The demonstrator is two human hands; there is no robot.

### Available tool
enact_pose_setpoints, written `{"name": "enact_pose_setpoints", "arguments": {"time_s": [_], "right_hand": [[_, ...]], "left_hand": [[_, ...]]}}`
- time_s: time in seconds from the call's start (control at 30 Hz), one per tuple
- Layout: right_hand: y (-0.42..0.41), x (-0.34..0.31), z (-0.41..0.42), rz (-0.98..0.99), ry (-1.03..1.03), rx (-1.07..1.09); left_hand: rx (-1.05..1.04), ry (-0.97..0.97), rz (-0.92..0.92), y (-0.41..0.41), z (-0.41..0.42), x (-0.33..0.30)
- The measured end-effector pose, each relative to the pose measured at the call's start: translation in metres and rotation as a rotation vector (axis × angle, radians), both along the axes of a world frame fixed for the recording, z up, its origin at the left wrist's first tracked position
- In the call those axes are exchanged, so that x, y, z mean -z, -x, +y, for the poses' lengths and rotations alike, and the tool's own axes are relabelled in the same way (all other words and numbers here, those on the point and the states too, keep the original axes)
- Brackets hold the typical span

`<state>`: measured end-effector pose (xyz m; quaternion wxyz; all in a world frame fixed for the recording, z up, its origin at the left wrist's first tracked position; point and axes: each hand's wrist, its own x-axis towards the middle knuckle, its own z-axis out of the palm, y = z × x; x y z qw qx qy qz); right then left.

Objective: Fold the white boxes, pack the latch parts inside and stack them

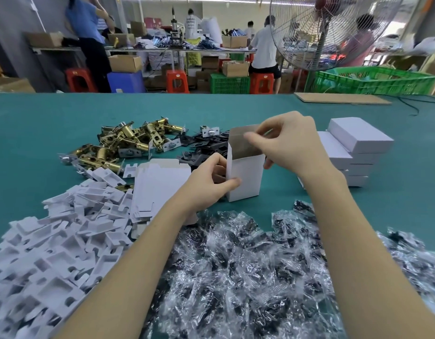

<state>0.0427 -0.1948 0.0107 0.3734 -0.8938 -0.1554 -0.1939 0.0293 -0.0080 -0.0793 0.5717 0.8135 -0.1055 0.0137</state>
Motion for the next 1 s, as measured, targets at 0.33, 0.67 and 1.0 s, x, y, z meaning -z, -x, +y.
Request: {"name": "enact_pose_setpoints", "arguments": {"time_s": [0.33,0.67,1.0], "right_hand": [[-0.040,0.077,-0.015,0.236,0.196,0.039],[-0.051,0.100,-0.014,0.268,0.419,-0.065],[-0.063,0.112,-0.012,0.388,0.612,-0.016]], "left_hand": [[-0.012,-0.288,-0.051,0.004,-0.006,0.005],[-0.066,-0.107,-0.029,-0.004,0.000,0.000],[-0.123,0.307,0.066,-0.006,0.005,-0.003]]}}
